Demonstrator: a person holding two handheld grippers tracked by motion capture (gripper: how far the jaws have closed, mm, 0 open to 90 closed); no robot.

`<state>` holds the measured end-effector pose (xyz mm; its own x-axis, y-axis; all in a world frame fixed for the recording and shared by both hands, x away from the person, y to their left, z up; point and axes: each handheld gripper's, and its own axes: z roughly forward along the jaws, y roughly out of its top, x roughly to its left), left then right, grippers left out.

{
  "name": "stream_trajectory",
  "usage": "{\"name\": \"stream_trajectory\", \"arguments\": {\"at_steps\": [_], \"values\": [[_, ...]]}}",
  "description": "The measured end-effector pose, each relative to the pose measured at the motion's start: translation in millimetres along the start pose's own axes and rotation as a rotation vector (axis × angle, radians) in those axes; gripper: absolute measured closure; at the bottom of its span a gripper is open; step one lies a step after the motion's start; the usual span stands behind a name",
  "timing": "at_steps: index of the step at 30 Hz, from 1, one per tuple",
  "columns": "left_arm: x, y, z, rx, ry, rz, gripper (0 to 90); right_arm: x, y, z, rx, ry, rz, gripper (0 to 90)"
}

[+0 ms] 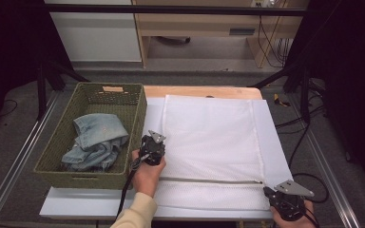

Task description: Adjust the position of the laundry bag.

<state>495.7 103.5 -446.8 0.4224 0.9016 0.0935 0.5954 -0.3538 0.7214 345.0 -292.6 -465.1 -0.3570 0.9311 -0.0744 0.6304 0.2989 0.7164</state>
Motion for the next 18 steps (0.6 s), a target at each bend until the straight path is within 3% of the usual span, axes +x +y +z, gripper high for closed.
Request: {"name": "stream_trajectory", "arguments": {"at_steps": [5,8,12,18], "values": [[0.3,0.2,-1.0,-0.014,-0.010,0.000,86.3,1.0,-0.1,-0.3,0.001,0.000,-0.001,88.2],[-0.2,0.5,-1.6,-0.042,-0.006,-0.009,69.2,-0.4,-1.1,-0.7,-0.004,0.005,0.005,84.8],[-3.6,1.2,-6.8,-0.087,-0.039,-0.009,50.7,0.0,-1.2,-1.7,-0.023,-0.011,0.006,64.7],[-10.8,-0.7,-13.1,-0.119,-0.094,0.006,33.4,1.0,2.2,-3.7,-0.065,-0.052,-0.003,34.4]]}}
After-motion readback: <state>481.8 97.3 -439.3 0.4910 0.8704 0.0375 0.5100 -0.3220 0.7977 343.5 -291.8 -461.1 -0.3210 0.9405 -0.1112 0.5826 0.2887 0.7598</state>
